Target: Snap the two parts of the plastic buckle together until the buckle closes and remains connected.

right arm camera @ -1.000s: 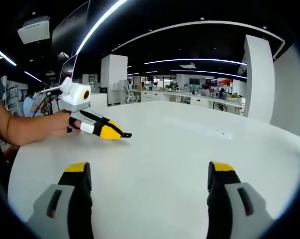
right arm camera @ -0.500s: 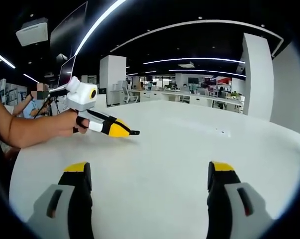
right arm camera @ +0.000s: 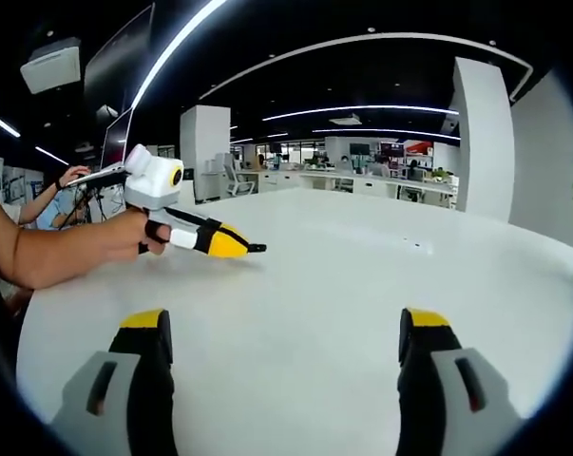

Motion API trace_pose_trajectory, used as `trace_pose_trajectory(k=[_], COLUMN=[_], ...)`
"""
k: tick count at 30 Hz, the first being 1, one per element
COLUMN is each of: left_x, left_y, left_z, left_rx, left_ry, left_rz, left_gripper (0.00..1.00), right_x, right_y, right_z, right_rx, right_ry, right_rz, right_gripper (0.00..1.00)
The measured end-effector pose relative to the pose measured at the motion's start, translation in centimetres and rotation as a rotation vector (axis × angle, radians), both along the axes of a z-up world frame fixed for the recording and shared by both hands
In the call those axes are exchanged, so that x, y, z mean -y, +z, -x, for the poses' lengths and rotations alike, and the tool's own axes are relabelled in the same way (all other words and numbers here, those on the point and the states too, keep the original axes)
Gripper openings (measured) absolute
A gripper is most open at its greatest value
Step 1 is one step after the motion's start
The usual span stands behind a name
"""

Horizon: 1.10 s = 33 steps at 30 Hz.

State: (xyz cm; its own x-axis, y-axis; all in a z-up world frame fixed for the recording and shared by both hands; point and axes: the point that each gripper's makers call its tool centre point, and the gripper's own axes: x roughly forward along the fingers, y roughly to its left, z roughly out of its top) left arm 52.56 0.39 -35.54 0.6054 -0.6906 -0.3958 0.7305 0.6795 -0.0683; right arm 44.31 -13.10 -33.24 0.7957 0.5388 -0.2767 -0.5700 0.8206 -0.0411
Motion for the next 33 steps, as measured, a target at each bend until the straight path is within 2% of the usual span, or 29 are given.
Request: trace_pose_trajectory(k=[16,24,29,33], left_x=[1.4,2.5,2.9,3.6], left_y=[-0.1,0.5,0.5,0.8], left_z=[-1.6,-4.1,-5.1,-5.9], left_rx=[-0.011,-0.018,-0.030,-0.014], left_ry=[-0.016,-0.007,-0.004,-0.012], left_rz=[-0.005,0.022,0.035,0.038], left_gripper=[0.10,0.10,0.10,0.10], right_x=[0.3,0.6,0.7,0.6], right_y=[-0.3,-0.3,-0.5,-0.3], right_z=[-0.1,-0.3,-0.3,-0.3], right_rx=[-0.005,-0.004,-0.008,-0.005], right_ry=[-0.021,-0.031,-0.036,-0.036], right_rz=[0.007,0.006,0.007,-0.004], right_gripper=[0.98,0.94,0.95,0.93])
